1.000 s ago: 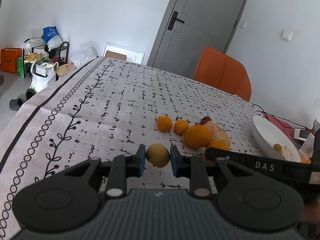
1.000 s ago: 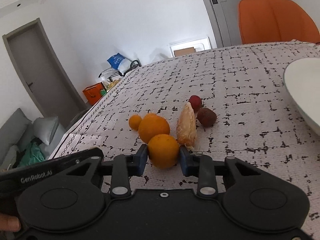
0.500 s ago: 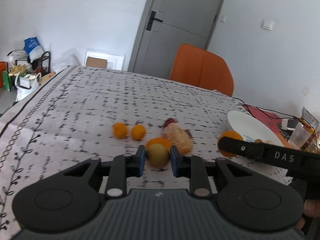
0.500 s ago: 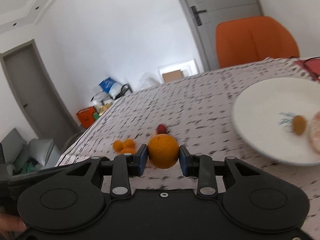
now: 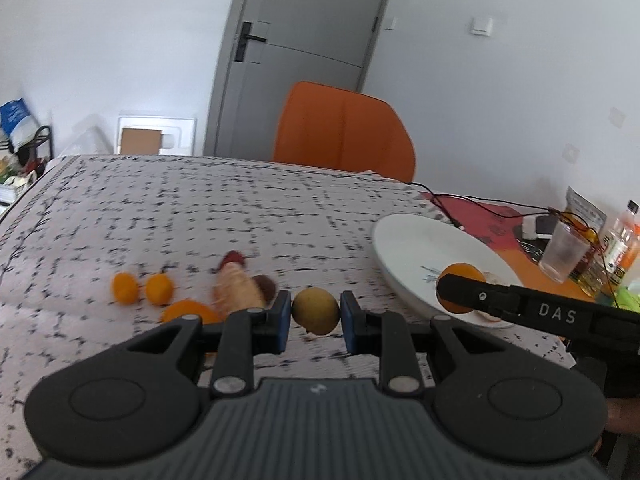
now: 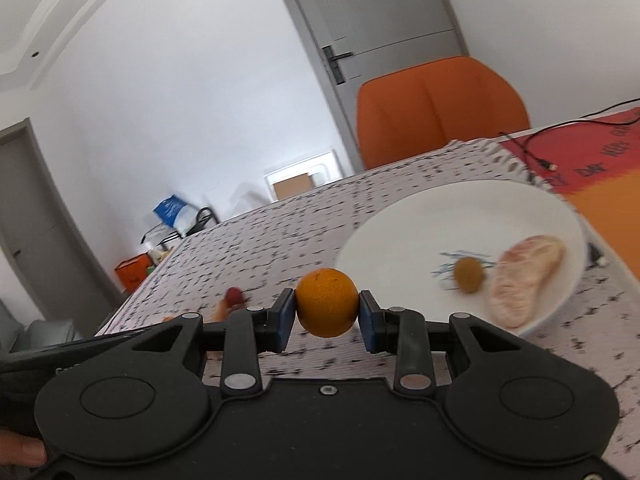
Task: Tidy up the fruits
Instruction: 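Grasp a yellow apricot with the left tool while the right tool grasps an orange, then lower both fruits into the white bowl and open both tools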
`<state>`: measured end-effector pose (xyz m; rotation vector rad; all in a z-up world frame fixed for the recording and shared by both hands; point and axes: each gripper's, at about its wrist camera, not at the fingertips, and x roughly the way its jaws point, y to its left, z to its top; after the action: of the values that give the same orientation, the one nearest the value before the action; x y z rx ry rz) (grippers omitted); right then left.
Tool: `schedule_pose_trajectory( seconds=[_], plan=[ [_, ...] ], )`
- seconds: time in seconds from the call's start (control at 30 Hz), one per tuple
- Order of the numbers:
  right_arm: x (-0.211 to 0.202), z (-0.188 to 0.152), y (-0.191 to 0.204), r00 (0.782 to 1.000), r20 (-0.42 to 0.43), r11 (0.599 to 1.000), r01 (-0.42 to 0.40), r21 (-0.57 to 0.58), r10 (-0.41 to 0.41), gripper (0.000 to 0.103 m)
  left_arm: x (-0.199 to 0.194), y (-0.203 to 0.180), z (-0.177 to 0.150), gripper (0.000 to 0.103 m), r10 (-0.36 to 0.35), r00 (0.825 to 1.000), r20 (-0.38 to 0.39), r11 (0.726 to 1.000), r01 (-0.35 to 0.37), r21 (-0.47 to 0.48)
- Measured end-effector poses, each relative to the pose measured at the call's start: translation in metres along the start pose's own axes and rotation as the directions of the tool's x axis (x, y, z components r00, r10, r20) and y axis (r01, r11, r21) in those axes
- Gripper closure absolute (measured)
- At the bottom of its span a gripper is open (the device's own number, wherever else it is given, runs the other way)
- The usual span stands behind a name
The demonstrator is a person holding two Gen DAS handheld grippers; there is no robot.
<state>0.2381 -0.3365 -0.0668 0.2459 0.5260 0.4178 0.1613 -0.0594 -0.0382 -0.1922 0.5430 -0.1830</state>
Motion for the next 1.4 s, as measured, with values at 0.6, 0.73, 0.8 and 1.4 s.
schedule_pose_trajectory(
  seconds=[0.6, 0.73, 0.8, 1.4],
  plan=[
    [-0.025, 0.002, -0.056, 0.996, 0.055, 0.995, 0.063, 0.08, -0.068, 0.067, 0.033, -0.058, 0.01, 0.078, -0.05, 0.999, -0.023, 0.993, 0.052, 0.102],
    [-0.035, 0.003, -0.064, 0.995, 0.071, 0.994, 0.062, 0.092, -0.068, 0.067, 0.039, -0.068, 0.012, 0.078, -0.057, 0.998, -0.027, 0.991, 0.06, 0.121],
    [-0.038, 0.003, -0.069, 0.996, 0.074, 0.993, 0.045, 0.11, -0.053, 0.066, 0.043, -0.072, 0.012, 0.078, -0.062, 0.998, -0.031, 0.99, 0.065, 0.125],
    [-0.055, 0.004, -0.081, 0.992, 0.093, 0.99, 0.068, 0.121, -0.08, 0.063, 0.062, -0.101, 0.022, 0.074, -0.096, 0.995, -0.035, 0.984, 0.1, 0.148]
  ],
)
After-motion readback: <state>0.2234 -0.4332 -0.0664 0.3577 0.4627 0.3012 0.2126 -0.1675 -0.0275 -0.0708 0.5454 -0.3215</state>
